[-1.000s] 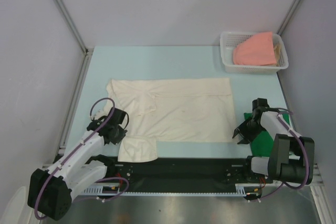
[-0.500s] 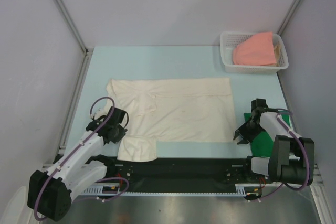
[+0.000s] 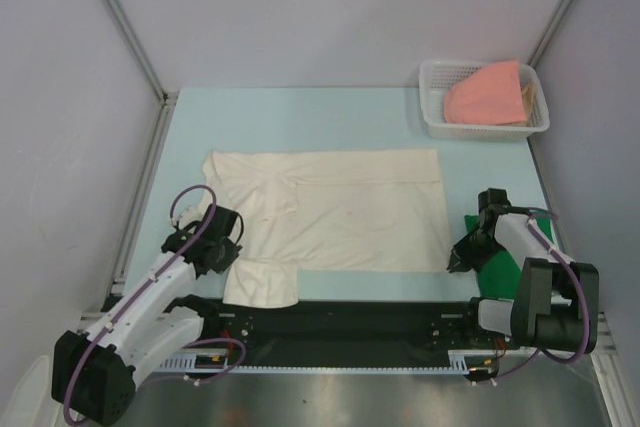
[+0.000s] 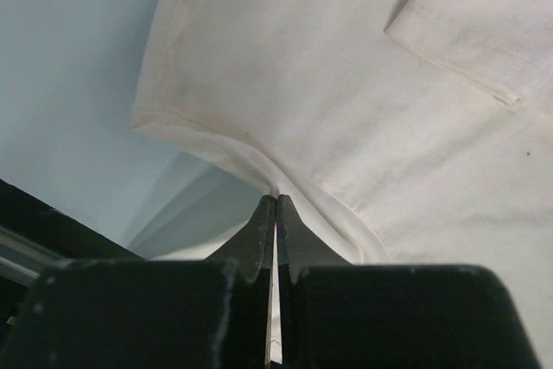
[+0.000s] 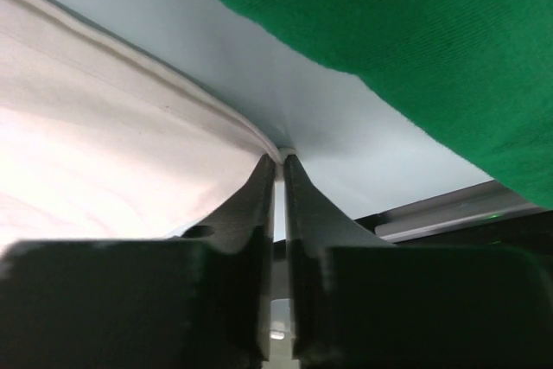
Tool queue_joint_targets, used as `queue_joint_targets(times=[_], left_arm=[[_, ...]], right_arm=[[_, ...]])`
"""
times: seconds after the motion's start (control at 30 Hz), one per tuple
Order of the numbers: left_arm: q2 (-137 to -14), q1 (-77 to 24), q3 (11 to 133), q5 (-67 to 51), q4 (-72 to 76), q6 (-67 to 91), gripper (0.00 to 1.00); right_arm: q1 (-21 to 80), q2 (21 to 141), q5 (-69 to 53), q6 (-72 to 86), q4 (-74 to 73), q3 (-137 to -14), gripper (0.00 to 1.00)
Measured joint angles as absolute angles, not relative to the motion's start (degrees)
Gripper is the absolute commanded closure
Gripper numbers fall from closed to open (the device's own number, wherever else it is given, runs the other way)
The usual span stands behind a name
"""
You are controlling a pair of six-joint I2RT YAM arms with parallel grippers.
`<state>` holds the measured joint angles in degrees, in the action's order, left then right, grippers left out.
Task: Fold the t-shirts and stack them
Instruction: Fold the tshirt
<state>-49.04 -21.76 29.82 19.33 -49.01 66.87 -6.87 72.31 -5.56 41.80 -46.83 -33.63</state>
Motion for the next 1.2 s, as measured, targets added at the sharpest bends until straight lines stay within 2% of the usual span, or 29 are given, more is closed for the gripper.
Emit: queue_joint_targets(times=[0.03,0.33,0.6,0.97,1.2], left_arm=[[-48.97,-21.76,29.82,19.33,-49.01,66.83,1.00],[-47.05,-21.76,32.53,20.25,-51.16,63.96,1.00],[-46.85,-21.76,38.15,21.17,-50.46,59.18,1.00],[-57.60,-21.06,50.15,25.04,-47.20,53.67,1.00],[-64.23,-15.64,54.50,25.08,-42.87,50.37,1.00]], right_arm=[[-6.85,72.29,-5.65,41.65,-46.76,-33.63,1.00],[-6.26,71.61,-5.85,41.56,-46.92,-34.17,1.00],[-4.47,72.12,-4.34,38.79,-48.05,-40.25,1.00],[-4.38,81.73,-2.87,33.52,-48.07,-53.10,1.00],[-5.19,92.33,-4.10,30.79,-47.57,-60.97,1.00]])
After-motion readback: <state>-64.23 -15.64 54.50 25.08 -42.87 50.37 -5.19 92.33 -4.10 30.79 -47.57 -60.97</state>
